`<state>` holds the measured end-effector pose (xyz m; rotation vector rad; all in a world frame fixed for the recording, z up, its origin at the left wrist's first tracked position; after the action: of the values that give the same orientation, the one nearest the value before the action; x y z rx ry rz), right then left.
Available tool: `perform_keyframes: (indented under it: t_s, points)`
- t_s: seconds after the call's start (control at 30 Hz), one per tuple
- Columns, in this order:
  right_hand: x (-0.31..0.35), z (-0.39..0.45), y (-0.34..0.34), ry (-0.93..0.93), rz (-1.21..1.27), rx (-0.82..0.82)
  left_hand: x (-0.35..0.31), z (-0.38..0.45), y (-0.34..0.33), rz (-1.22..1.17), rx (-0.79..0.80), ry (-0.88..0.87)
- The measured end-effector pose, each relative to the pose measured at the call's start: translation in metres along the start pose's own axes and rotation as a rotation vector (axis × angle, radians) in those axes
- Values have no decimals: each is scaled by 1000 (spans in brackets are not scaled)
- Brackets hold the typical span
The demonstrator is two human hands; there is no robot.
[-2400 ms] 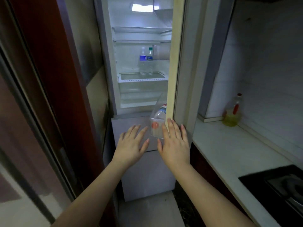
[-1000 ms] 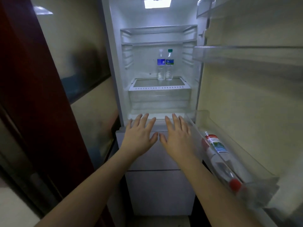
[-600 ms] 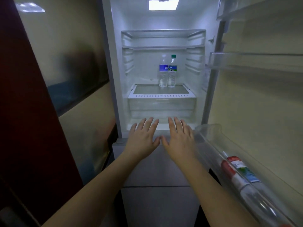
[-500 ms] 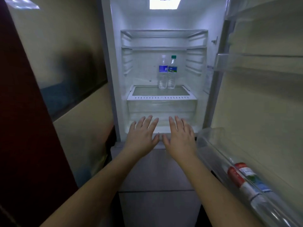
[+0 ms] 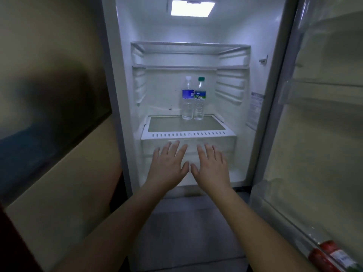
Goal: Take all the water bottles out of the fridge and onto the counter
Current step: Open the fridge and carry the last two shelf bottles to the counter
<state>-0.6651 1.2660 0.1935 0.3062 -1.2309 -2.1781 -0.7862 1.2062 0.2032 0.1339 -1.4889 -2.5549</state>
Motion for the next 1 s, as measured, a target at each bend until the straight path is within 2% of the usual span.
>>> perform_keyframes:
  t_s: [0.17, 0.4, 0.5, 0.73, 0.83, 1.0]
  points:
    - [0, 55, -21, -13, 45, 18, 1, 49, -19, -62, -43, 69]
    - [-24, 146, -33, -53, 70, -67, 35, 124, -28, 18, -112, 117]
    - [-31, 180, -43, -69, 104, -49, 47, 157, -31, 37, -120, 144]
    - [-42, 243, -53, -93, 117, -73, 50, 217, -32, 103, -177, 108]
    - [-50, 260, -56, -53, 105, -156, 51, 242, -33, 100, -226, 111]
    - [-68, 288, -59, -51, 167, -361, 50, 286, -21, -39, -461, 85]
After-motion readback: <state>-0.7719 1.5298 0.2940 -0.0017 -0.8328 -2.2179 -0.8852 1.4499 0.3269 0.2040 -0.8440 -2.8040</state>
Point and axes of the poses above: each hand's wrist, its own z-axis towards the middle knuckle, its own y-axis out of the back of the hand, x = y × z, the point moved 6 cm from there along z, towards the middle knuckle, and after that the axes turned 1 degree about -z, right-handed, at the moved point
